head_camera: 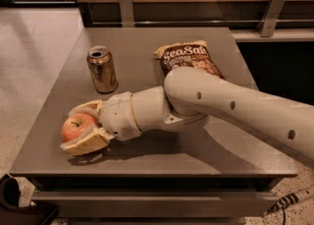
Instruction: Pick apple
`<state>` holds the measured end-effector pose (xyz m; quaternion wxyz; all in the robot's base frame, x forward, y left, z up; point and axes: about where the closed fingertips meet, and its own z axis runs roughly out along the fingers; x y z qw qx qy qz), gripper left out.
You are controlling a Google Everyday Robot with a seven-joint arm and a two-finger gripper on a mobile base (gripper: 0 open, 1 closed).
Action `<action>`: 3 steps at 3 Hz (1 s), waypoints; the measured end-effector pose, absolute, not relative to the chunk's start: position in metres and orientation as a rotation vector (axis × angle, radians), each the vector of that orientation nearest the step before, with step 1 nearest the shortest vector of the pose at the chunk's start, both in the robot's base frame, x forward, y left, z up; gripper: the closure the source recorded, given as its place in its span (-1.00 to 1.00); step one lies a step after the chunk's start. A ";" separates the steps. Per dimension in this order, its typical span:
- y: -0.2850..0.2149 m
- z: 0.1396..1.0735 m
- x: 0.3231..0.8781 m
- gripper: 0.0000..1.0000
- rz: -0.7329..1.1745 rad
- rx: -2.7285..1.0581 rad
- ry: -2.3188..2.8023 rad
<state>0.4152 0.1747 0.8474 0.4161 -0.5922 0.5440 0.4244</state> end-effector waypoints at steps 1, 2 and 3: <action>0.176 0.851 0.415 1.00 1.076 -1.497 1.353; 0.171 0.871 0.419 1.00 1.093 -1.506 1.305; 0.157 0.906 0.427 1.00 1.092 -1.501 1.230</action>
Offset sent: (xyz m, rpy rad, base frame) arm 0.0155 -0.0191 0.0665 0.0927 -0.0506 0.0901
